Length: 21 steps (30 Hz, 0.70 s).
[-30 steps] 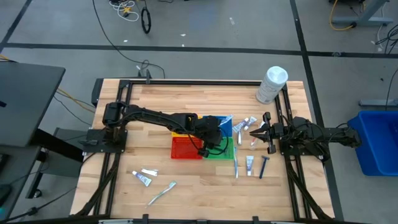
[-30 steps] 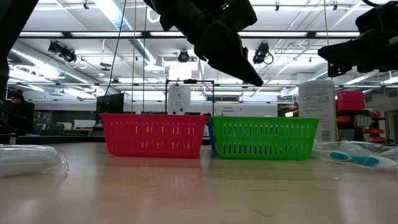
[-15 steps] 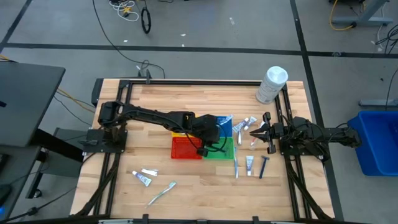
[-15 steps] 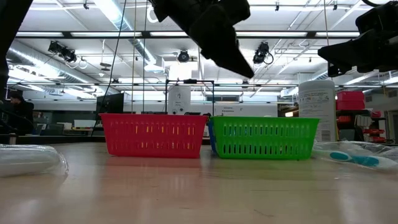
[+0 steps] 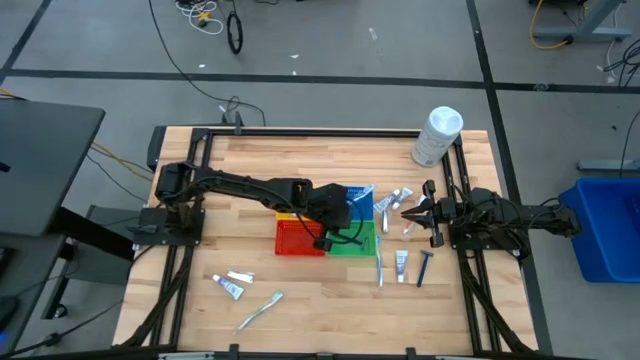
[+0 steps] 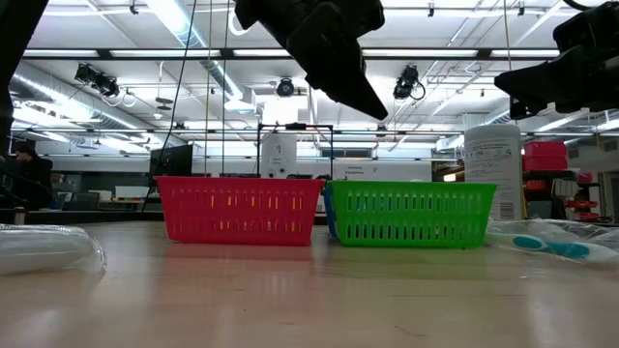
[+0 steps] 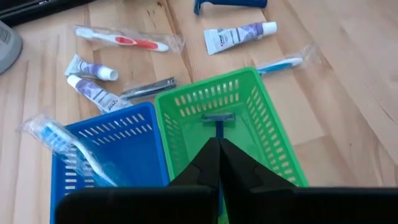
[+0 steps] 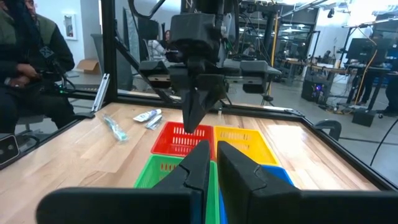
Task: Pick & Place Travel size toiletries
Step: Put the bottom left nail cutter into the yellow bin
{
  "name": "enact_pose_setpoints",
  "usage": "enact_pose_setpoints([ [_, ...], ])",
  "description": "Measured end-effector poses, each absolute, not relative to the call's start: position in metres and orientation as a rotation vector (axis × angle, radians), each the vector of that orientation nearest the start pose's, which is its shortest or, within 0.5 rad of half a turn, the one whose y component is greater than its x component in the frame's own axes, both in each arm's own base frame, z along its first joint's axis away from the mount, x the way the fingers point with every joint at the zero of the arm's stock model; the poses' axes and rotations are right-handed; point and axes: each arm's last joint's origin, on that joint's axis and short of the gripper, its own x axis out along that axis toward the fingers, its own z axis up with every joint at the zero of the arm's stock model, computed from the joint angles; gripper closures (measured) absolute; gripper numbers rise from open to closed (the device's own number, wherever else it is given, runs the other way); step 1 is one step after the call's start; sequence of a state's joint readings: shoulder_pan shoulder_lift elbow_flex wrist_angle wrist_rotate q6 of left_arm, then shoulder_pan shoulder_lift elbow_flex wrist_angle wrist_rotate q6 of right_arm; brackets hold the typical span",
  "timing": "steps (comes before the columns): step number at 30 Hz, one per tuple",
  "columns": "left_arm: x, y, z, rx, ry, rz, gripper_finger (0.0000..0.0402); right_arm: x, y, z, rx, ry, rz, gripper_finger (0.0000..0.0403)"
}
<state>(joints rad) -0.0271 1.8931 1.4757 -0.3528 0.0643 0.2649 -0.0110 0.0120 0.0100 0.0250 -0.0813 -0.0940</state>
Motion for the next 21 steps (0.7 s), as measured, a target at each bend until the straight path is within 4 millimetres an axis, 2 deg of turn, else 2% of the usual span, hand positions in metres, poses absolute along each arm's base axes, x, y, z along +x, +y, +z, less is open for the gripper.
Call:
enact_pose_setpoints([
  [6, 0.412, -0.018, 0.251, 0.260, 0.775, -0.214, 0.0385, 0.098, 0.001, 0.168, -0.095, -0.026, 0.069, 0.0362],
  [15, 0.401, -0.018, 0.267, 0.248, 0.778, -0.208, 0.0395, 0.098, 0.001, 0.168, -0.095, -0.025, 0.069, 0.0362],
  [21, 0.401, -0.018, 0.267, 0.215, 0.780, -0.201, 0.0397, 0.098, 0.001, 0.168, -0.095, -0.019, 0.069, 0.0363],
])
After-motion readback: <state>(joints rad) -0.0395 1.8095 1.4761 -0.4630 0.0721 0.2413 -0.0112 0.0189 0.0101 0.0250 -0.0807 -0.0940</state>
